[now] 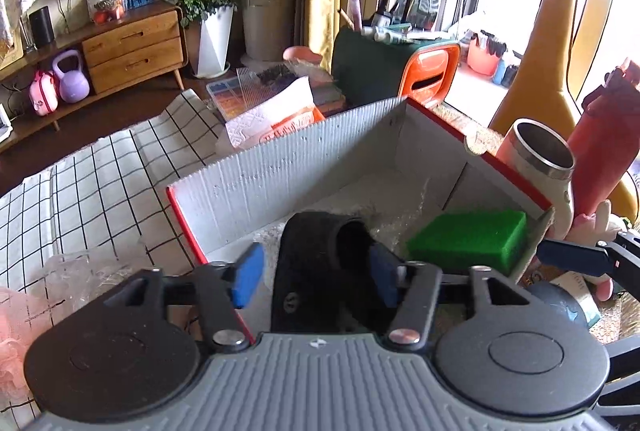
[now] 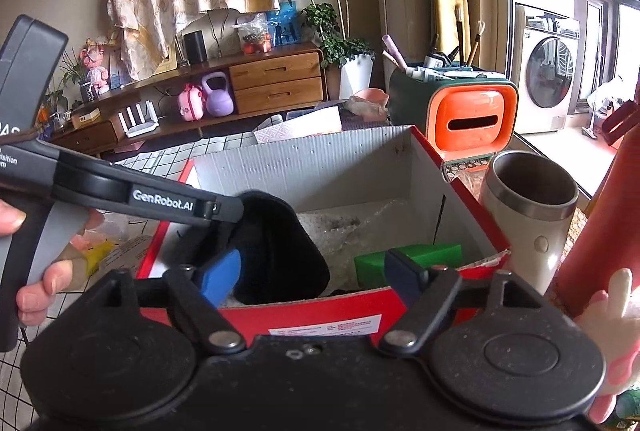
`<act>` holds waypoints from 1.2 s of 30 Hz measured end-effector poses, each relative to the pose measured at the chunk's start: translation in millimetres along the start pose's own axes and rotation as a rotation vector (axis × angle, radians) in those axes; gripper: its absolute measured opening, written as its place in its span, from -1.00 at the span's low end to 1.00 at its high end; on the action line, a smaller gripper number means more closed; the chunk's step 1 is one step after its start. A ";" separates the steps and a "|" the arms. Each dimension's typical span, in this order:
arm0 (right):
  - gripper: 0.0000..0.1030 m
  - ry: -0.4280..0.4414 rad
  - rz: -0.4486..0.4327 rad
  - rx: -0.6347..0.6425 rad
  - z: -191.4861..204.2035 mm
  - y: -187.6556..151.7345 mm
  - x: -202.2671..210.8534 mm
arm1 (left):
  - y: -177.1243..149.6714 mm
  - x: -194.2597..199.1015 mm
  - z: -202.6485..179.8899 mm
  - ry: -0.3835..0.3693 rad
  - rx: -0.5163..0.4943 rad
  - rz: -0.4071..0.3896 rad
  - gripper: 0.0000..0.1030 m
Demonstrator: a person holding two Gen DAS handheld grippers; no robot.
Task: Organize soft objects
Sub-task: 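Release the green sponge into the box while the left gripper lowers the black mask inside, then withdraw both open grippers from the box back over the table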
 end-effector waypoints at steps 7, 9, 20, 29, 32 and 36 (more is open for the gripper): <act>0.78 0.009 -0.025 0.013 15.1 5.3 24.7 | 1.2 34.5 5.2 -0.009 -0.002 -0.050 0.38; 0.82 0.013 -0.034 0.015 20.6 7.0 32.3 | -0.4 46.8 9.3 -0.012 0.009 -0.062 0.38; 0.99 0.051 -0.071 0.052 65.6 11.9 68.5 | -23.5 119.4 34.4 -0.014 0.046 -0.122 0.52; 0.99 0.104 -0.090 0.075 112.2 12.6 81.6 | -58.4 170.5 64.4 0.004 0.070 -0.146 0.65; 0.99 0.124 -0.091 0.078 127.6 11.0 83.8 | -74.5 186.3 79.1 0.011 0.095 -0.147 0.65; 0.99 0.156 -0.089 0.090 148.6 10.9 85.4 | -94.7 207.7 98.5 0.028 0.111 -0.163 0.75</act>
Point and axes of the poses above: each gripper's, at about its wrist camera, not at the fingertips, and x roughly against the way its jaws point, z to its left, y to its top, the point moved 10 cm from there along -x, roughly the way its jaws point, and after that the axes turned 4 degrees about z, right-handed, at the moved point
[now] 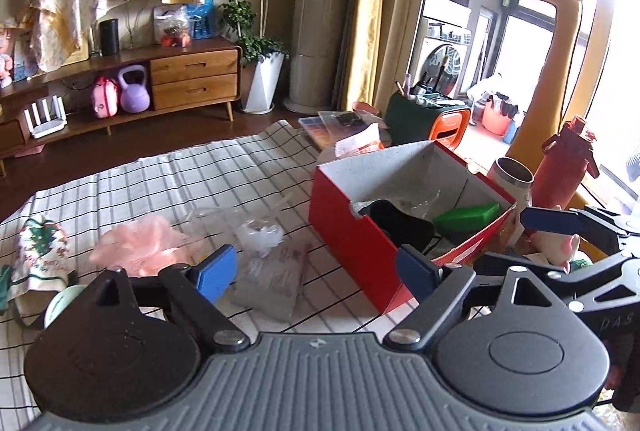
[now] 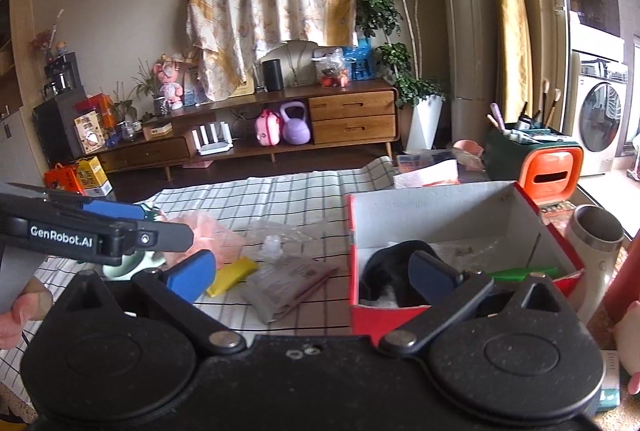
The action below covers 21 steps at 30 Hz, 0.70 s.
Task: Organize soft objects
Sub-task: 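Withdraw both open grippers from the box back over the table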
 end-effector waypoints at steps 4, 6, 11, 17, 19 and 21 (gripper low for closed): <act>1.00 0.029 -0.006 0.016 21.9 2.0 -0.1 | -10.3 20.5 20.6 0.017 0.017 -0.018 0.92; 1.00 0.049 -0.007 0.018 32.5 1.6 -0.9 | -13.5 31.5 31.3 0.013 0.033 -0.032 0.93; 1.00 0.076 0.008 0.032 56.0 -3.2 -5.6 | -22.6 55.0 61.0 0.030 0.051 -0.052 0.99; 0.99 0.109 0.027 0.042 78.0 -7.6 -14.9 | -30.1 76.7 106.0 0.080 0.103 -0.096 0.99; 0.99 0.113 0.027 0.052 85.7 -9.2 -18.3 | -33.1 81.6 121.0 0.081 0.118 -0.100 1.00; 0.99 0.118 0.031 0.065 95.2 -11.7 -22.4 | -36.2 86.1 135.9 0.107 0.124 -0.103 1.00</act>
Point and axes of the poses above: each gripper's, at about its wrist camera, not at the fingertips, and x roughly against the way its jaws point, z to its left, y to its top, the point moved 10 cm from there along -x, roughly the way its jaws point, and after that the axes turned 4 degrees about z, right-handed, at the moved point
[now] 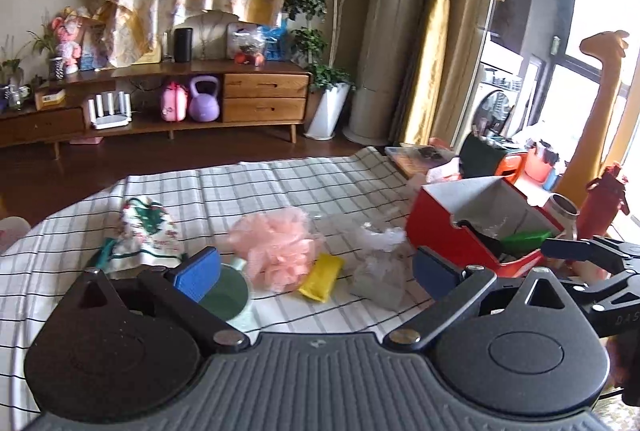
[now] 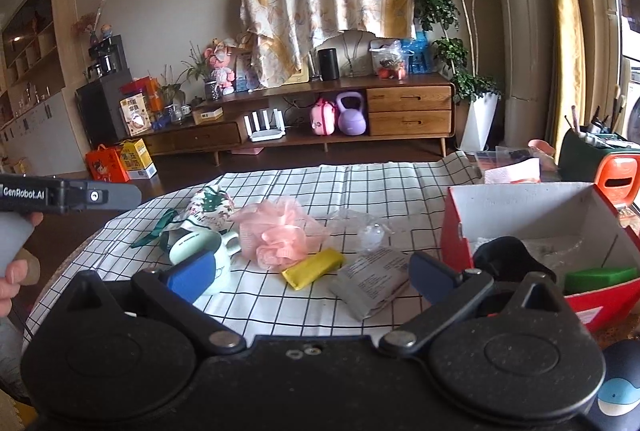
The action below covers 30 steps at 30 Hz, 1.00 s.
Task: Organize soft objects
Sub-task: 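Withdraw both open grippers from the box back over the table, then grasp the Christmas-print cloth bag with the left gripper while the right grasps the pink bath puff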
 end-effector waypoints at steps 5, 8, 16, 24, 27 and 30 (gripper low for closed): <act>0.99 0.021 0.042 -0.018 14.3 -3.9 -17.5 | 3.1 6.4 47.0 0.061 0.032 -0.027 1.00; 0.99 0.022 0.056 0.007 21.6 -6.2 -29.5 | 5.4 5.7 77.1 0.081 0.060 -0.020 1.00; 0.99 0.035 0.110 0.036 31.1 -17.9 -61.4 | 23.5 -0.2 152.9 0.185 0.095 -0.031 0.99; 0.97 0.061 0.149 0.093 44.2 -11.9 -96.9 | 27.6 -43.5 200.6 0.217 0.162 0.017 0.99; 0.96 0.076 0.159 0.125 50.1 -7.9 -113.0 | 26.4 -69.2 206.8 0.225 0.165 0.045 0.99; 0.95 0.074 0.165 0.136 48.7 0.5 -133.4 | 21.7 -96.3 212.0 0.224 0.178 0.075 0.99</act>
Point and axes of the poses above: each gripper's, at about its wrist camera, not at the fingertips, and x roughly against the way its jaws point, z to its left, y to its top, the point moved 10 cm from there along -x, roughly the way its jaws point, and after that the axes turned 4 degrees about z, right-handed, at the moved point
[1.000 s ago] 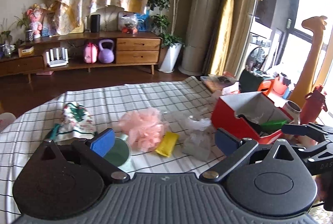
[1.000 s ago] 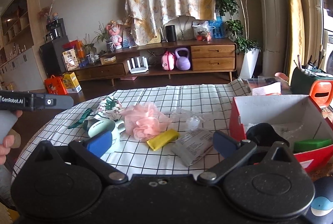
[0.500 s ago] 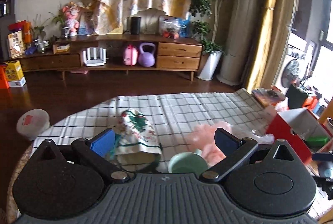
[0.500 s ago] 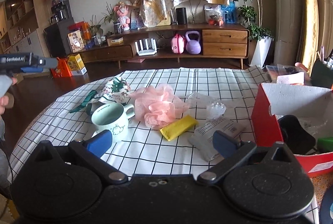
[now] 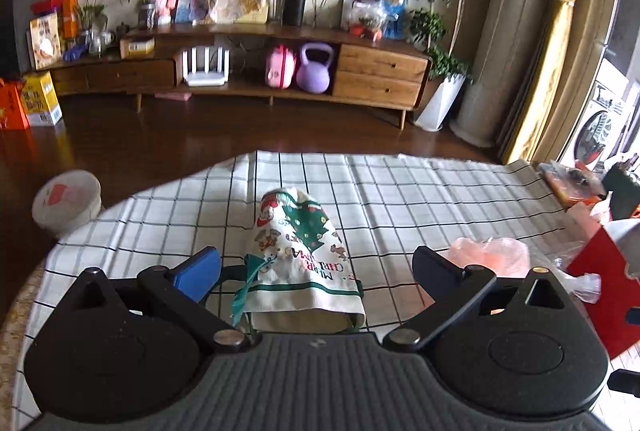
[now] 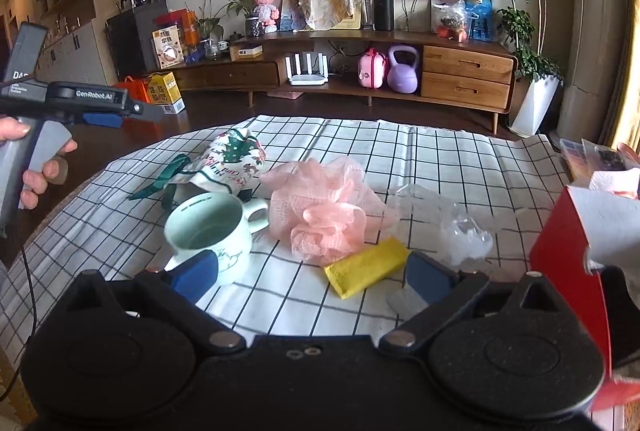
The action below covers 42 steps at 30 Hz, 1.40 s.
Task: Organize soft objects
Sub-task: 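Grasp the Christmas-print cloth bag with the left gripper while the right grasps the pink bath puff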
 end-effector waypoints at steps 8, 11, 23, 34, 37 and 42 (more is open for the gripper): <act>0.92 0.006 0.024 -0.058 -17.2 37.6 -49.7 | -4.3 -70.9 5.3 0.029 0.060 0.084 0.99; 0.92 0.007 0.038 -0.061 -14.1 48.4 -68.5 | -5.6 -93.4 6.8 0.050 0.053 0.111 0.99; 0.93 0.012 0.122 -0.120 -7.5 47.0 -138.0 | -15.4 -151.0 12.5 0.106 0.031 0.174 0.99; 0.90 -0.008 0.188 -0.190 -16.9 30.5 -167.9 | -29.1 -173.3 24.4 0.136 0.041 0.202 0.96; 0.76 -0.006 0.194 -0.201 -18.3 28.3 -169.6 | -30.9 -174.1 26.6 0.148 0.042 0.199 0.76; 0.55 -0.012 0.200 -0.207 -20.1 25.5 -170.4 | -29.9 -168.2 30.5 0.157 0.056 0.172 0.04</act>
Point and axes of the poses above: each gripper's, at about its wrist camera, not at the fingertips, and x roughly against the way its jaws point, z to its left, y to its top, the point moved 10 cm from there along -x, roughly the way its jaws point, and after that the axes turned 4 degrees about z, right-handed, at the moved point
